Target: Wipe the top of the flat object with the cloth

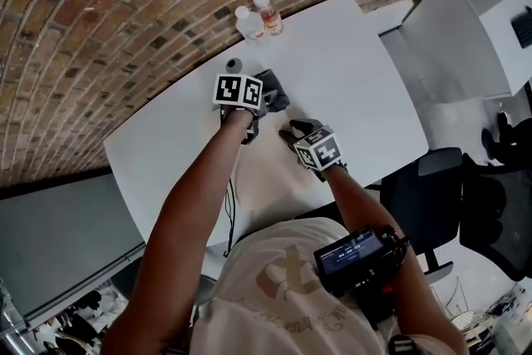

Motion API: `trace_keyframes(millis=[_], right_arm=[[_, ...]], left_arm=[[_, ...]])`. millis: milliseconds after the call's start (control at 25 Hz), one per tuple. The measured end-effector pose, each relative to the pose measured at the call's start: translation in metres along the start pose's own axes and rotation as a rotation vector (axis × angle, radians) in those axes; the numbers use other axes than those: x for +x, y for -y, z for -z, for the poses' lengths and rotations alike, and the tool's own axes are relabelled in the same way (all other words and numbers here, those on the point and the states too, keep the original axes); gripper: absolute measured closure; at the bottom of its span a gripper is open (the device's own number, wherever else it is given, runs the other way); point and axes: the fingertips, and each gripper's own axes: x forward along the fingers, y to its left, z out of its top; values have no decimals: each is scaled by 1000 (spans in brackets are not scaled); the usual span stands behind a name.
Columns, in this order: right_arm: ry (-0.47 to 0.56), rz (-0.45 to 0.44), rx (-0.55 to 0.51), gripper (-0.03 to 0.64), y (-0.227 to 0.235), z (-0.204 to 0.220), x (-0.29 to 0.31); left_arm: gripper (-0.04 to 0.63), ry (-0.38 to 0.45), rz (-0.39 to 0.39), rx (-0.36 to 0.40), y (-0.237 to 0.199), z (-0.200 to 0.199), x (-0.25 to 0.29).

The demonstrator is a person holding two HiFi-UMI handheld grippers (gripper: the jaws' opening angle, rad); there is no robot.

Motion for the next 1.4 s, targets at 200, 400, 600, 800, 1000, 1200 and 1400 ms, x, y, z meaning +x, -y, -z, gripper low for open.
trace_keyframes(millis=[200, 400, 600, 800, 1000, 1200, 1400], right_arm=[[0, -1, -2, 428, -1, 1, 0], [5, 2, -2, 428, 0, 1, -1], [11, 5, 2, 428, 0, 0, -1], [14, 6, 5, 428, 0, 1, -1], [18, 16, 11, 428, 0, 1, 0], [9, 17, 17, 428, -3, 0, 3], [1, 40, 62, 428, -1, 0, -1]], left_arm=[[502, 31, 40, -69, -3, 5, -6], [503, 28, 49, -66, -16, 19, -19], [502, 25, 1, -63, -42, 37, -40], [502, 28, -66, -66, -70, 57, -64], [502, 39, -128, -105, -103, 82, -92], [502, 74, -180, -187, -135, 112, -122], [502, 82, -234, -200, -150, 127, -140]])
